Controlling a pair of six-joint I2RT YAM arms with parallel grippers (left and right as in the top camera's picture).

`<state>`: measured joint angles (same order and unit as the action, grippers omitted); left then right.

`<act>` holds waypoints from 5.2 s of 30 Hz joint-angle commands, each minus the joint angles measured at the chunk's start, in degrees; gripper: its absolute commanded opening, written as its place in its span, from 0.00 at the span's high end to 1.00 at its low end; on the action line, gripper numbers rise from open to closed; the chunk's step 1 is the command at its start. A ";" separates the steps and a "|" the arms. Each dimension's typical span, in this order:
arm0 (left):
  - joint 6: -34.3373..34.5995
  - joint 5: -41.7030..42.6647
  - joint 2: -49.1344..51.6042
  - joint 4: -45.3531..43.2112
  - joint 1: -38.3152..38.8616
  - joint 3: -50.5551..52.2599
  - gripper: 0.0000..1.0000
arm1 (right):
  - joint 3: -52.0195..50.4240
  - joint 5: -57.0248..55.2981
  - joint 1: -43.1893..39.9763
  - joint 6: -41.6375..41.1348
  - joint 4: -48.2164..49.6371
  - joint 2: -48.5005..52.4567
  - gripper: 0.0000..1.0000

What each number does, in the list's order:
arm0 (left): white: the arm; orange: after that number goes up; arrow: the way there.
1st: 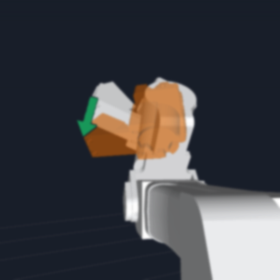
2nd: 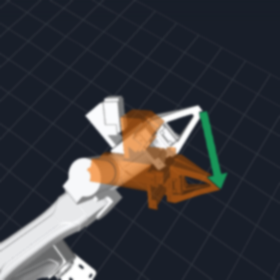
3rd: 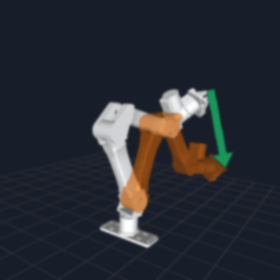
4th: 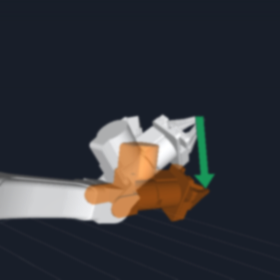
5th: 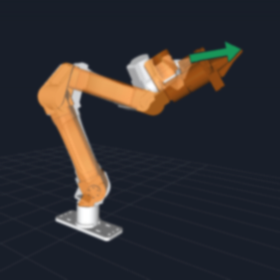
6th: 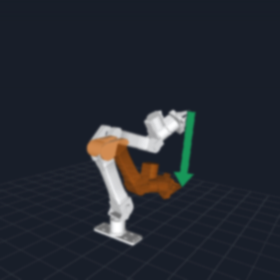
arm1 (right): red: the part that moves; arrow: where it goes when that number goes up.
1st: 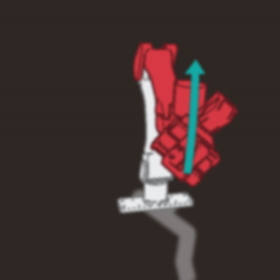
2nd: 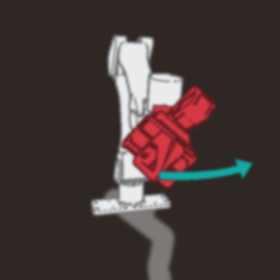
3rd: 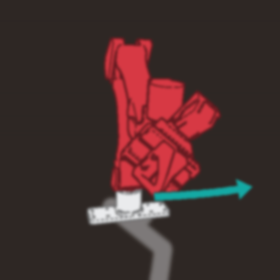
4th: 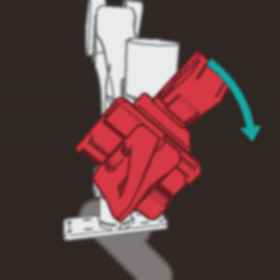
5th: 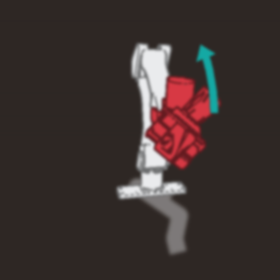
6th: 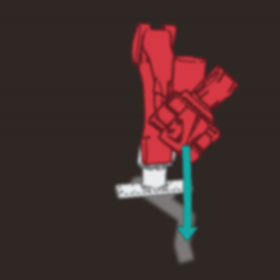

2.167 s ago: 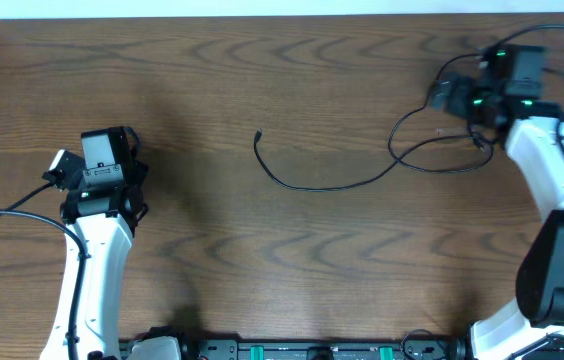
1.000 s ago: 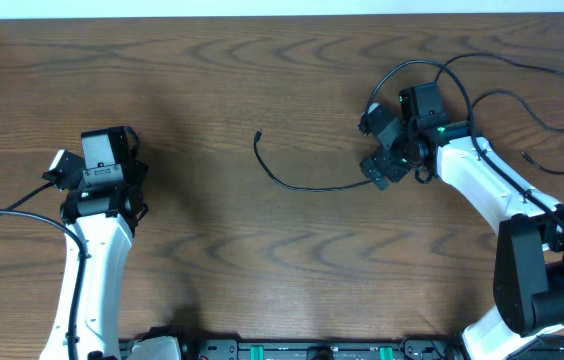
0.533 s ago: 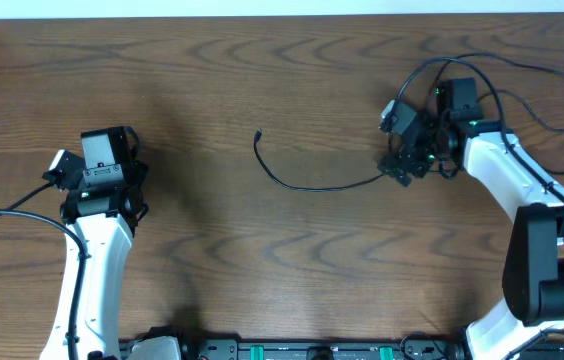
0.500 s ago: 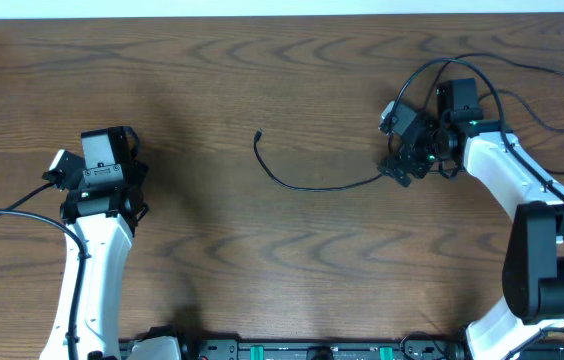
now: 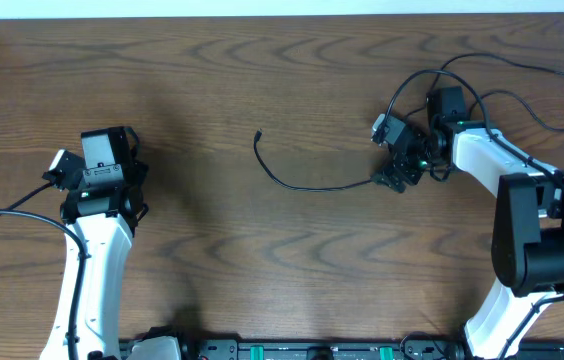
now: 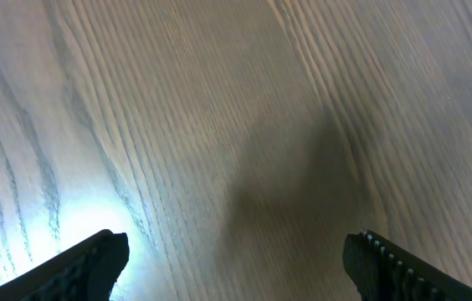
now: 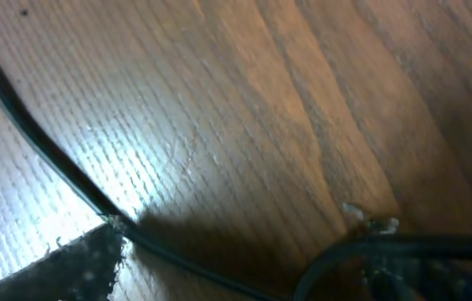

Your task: Untangle cables

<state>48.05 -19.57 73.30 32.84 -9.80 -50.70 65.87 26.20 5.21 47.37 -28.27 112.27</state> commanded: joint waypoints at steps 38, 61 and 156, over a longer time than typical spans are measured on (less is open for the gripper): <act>0.31 -0.35 -0.33 0.13 -0.24 0.02 0.13 | -2.71 -3.80 0.13 21.09 -14.58 5.20 0.52; 0.31 -0.35 -0.33 0.13 -0.24 0.02 0.13 | -7.98 -12.59 -1.99 6.82 10.47 5.20 0.99; 0.31 -0.37 -0.33 0.13 -0.24 0.02 0.13 | -7.43 -11.23 -2.38 -58.25 8.07 -29.00 0.01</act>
<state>48.05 -19.57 73.30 32.82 -9.80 -50.70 58.43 14.98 2.44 -10.11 -19.99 83.05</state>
